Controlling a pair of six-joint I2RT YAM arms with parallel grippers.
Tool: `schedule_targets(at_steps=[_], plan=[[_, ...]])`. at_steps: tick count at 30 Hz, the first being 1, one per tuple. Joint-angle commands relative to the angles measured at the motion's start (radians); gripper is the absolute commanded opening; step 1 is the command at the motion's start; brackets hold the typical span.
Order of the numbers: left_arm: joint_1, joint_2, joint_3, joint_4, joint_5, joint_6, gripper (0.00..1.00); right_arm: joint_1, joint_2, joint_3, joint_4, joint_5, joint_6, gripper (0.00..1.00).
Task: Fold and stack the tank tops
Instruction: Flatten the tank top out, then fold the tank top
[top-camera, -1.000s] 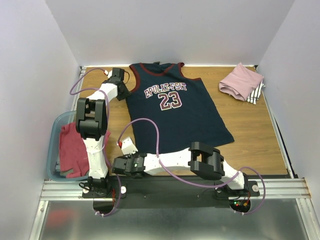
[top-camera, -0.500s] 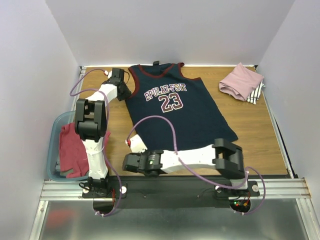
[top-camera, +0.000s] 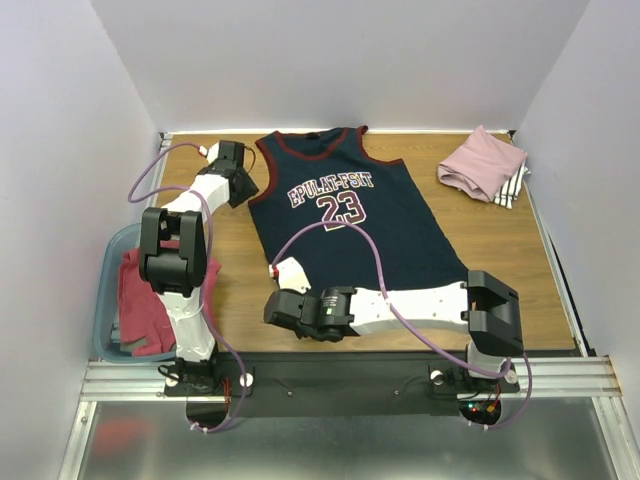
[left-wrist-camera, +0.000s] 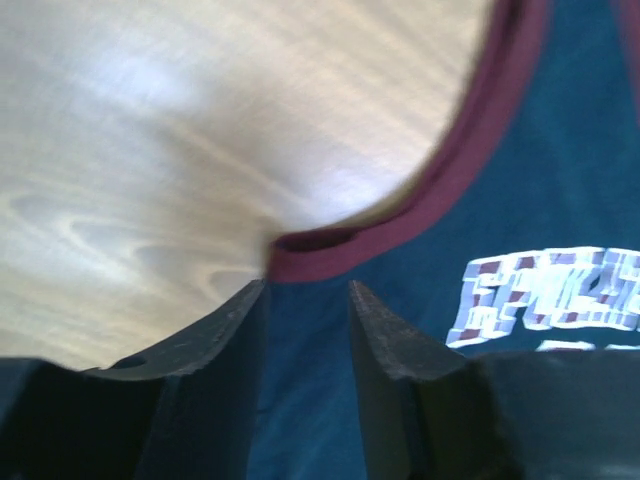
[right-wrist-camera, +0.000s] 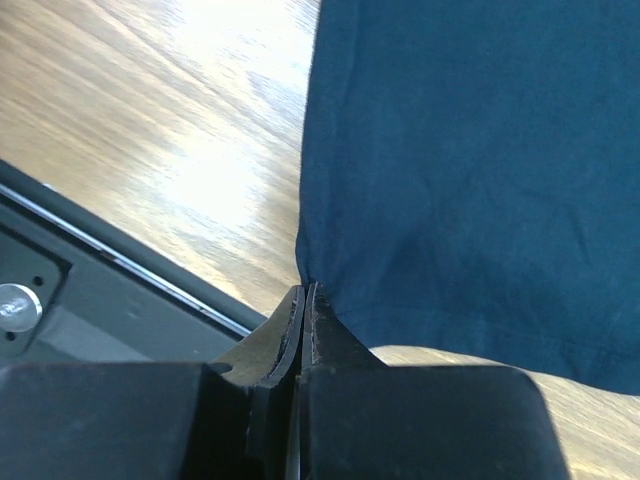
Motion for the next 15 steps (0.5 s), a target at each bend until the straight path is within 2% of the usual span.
schedule_targets(at_steps=[1, 15], plan=[[-0.005, -0.053, -0.057, -0.009, -0.078, -0.033, 0.47, -0.008, -0.029, 0.003, 0.033, -0.01, 0.004, 0.01], [-0.02, 0.006, -0.111, 0.103, -0.015, -0.017, 0.47, -0.021, -0.024, 0.003, 0.049, -0.029, -0.001, 0.0]])
